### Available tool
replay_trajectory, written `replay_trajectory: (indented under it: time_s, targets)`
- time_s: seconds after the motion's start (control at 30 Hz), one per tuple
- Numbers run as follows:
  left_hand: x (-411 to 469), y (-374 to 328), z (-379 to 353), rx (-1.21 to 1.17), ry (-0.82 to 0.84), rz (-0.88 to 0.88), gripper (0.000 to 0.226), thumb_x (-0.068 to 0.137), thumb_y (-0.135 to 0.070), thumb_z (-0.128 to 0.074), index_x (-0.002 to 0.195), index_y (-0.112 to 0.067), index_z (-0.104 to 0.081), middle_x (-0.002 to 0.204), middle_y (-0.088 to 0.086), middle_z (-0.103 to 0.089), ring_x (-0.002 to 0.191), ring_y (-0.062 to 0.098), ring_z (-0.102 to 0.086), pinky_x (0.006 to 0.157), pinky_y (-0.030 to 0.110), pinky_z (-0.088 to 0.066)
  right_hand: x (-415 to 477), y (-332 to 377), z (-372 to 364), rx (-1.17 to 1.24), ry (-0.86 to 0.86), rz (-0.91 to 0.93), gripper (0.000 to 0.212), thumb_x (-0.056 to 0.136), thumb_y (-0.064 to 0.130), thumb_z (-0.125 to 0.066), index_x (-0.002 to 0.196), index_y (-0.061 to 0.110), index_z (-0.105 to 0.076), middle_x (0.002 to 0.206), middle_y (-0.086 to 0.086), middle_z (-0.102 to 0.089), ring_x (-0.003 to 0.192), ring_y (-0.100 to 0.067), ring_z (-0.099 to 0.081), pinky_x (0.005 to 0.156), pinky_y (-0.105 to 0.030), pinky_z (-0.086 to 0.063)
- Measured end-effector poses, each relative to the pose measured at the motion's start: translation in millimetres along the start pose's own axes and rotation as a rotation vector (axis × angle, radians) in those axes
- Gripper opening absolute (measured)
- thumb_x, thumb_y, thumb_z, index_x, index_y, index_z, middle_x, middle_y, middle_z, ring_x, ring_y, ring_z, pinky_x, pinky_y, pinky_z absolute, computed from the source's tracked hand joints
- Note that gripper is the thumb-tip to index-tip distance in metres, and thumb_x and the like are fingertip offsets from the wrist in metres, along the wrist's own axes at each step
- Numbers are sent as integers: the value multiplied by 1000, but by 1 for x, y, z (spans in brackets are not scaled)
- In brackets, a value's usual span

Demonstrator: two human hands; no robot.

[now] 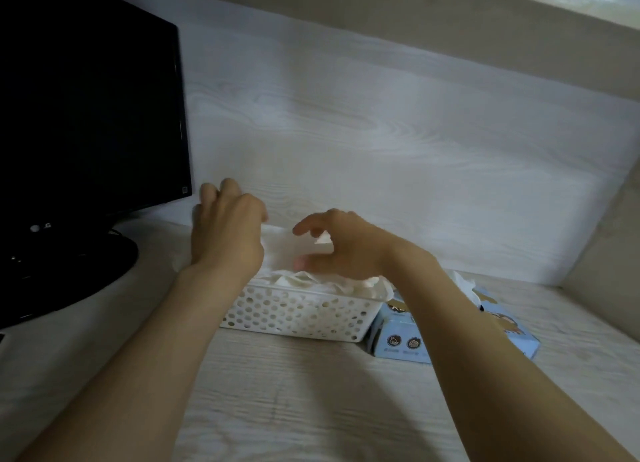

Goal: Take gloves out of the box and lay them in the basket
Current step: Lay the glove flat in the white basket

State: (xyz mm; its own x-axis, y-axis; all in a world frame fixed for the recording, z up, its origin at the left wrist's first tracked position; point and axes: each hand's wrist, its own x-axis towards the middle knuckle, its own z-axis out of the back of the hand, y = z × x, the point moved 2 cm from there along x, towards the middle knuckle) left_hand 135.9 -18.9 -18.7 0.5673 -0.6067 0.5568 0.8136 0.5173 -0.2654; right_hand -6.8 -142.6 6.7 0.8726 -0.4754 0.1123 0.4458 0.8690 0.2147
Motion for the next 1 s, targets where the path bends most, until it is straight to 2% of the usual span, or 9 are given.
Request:
replay_trajectory:
  time_s: [0.1,0.2,0.33,0.43,0.53,0.7,0.83,0.93,1.0]
  targets:
    - [-2,-1,-10,-161,131,-26,32,90,-3,-66,113,-24,-74,123,7,-63,113,30,-59,91,41,-56,-8,0,0,-70,209,-86,89,85,65,-76,160,42,-34,162,11,-40,142,-20,-48,117,-43,-42]
    - [-6,3,-18,-113,299,68,20,90,-25,-64,108,-22,-70,112,7,-68,96,30,-66,77,40,-57,-10,-1,-6,-153,284,-114,87,94,63,-67,165,40,-23,169,9,-31,147,-24,-43,120,-45,-38]
    - [-2,9,-24,-114,377,113,13,83,-28,-64,75,-18,-64,83,7,-68,81,28,-67,61,32,-45,-6,-2,-19,-175,311,-113,77,102,51,-62,166,32,-23,169,5,-32,147,-24,-43,121,-44,-36]
    - [-1,8,-25,-124,405,118,7,78,-27,-69,78,-20,-70,84,4,-70,81,26,-67,70,36,-57,-2,-4,-24,-194,335,-130,72,103,47,-60,165,31,-28,170,6,-31,152,-23,-38,123,-45,-34]
    - [-3,5,-21,-69,298,85,11,84,-25,-71,95,-25,-72,103,3,-69,99,28,-63,86,41,-55,-3,-3,-24,-160,321,-141,69,104,41,-62,165,30,-32,169,7,-33,152,-21,-37,122,-41,-34]
    - [-11,-15,-7,-21,-101,-88,14,95,-18,-63,95,-19,-77,103,5,-67,103,30,-57,73,37,-46,-10,-1,-17,-23,148,-145,71,91,43,-79,155,33,-50,160,5,-47,141,-22,-51,112,-38,-44]
    - [-25,-36,2,-208,-229,-196,16,97,-24,-59,96,-22,-75,96,-1,-65,89,23,-61,65,34,-46,-31,-4,-10,112,-80,-106,60,83,51,-85,137,33,-67,135,9,-64,120,-14,-63,92,-25,-44]
    - [-39,-54,2,-300,-253,-313,19,99,-20,-56,109,-23,-71,99,-3,-71,81,24,-65,63,33,-48,-50,-13,-7,133,-352,-85,27,99,30,-72,126,30,-74,129,9,-71,116,-13,-65,92,-21,-43]
    - [-48,-64,-3,-317,-260,-393,26,98,-13,-56,119,-23,-69,104,-2,-71,75,27,-67,59,35,-52,-64,-26,-6,70,-514,-156,34,95,9,-62,118,30,-77,122,4,-73,112,-20,-66,98,-35,-51]
